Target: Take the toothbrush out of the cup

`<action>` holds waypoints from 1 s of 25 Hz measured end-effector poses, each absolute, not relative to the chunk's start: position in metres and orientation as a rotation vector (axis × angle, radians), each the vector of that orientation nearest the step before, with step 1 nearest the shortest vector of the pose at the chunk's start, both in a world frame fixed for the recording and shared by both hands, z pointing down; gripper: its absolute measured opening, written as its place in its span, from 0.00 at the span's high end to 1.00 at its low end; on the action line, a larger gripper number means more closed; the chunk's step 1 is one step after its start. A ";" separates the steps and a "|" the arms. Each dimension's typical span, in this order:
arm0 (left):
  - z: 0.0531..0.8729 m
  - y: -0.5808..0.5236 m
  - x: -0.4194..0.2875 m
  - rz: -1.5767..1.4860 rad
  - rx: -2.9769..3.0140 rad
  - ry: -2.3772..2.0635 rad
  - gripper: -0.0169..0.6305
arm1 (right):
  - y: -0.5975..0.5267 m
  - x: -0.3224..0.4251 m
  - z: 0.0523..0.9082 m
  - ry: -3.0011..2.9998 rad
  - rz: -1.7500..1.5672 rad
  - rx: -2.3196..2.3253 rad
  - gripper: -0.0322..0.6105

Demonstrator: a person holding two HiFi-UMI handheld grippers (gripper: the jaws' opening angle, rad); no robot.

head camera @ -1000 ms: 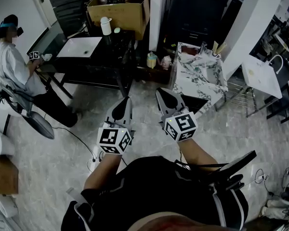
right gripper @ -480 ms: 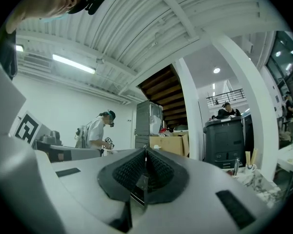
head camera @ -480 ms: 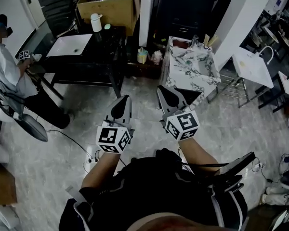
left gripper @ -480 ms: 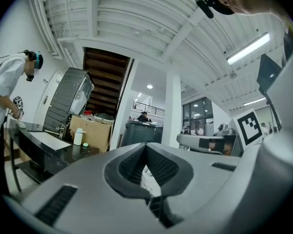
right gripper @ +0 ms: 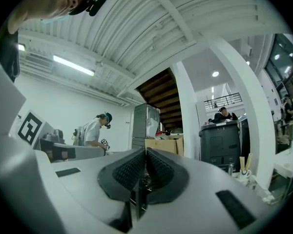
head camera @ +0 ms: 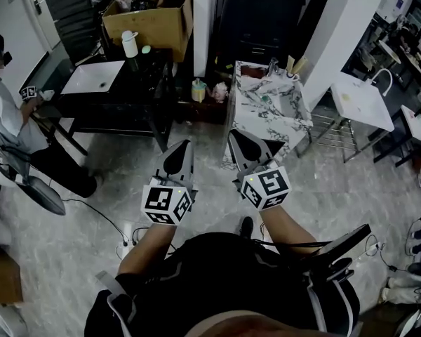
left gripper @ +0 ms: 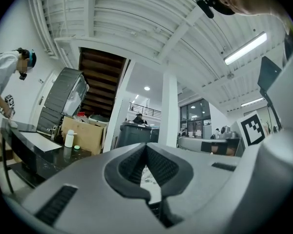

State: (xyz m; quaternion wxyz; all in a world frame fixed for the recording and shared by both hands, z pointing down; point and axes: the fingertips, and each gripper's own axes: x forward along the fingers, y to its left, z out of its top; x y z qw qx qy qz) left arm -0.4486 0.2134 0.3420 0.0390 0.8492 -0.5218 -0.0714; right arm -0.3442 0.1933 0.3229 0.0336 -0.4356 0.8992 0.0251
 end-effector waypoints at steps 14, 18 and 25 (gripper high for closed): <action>0.328 0.140 -0.322 -0.197 2.620 -1.594 0.97 | 0.119 -0.227 0.328 2.752 0.011 -1.334 0.91; 0.326 0.119 -0.295 -0.188 2.615 -1.604 0.97 | 0.101 -0.198 0.324 2.748 0.028 -1.329 0.91; 0.321 0.092 -0.241 -0.193 2.635 -1.600 0.97 | 0.076 -0.140 0.320 2.725 0.052 -1.343 0.91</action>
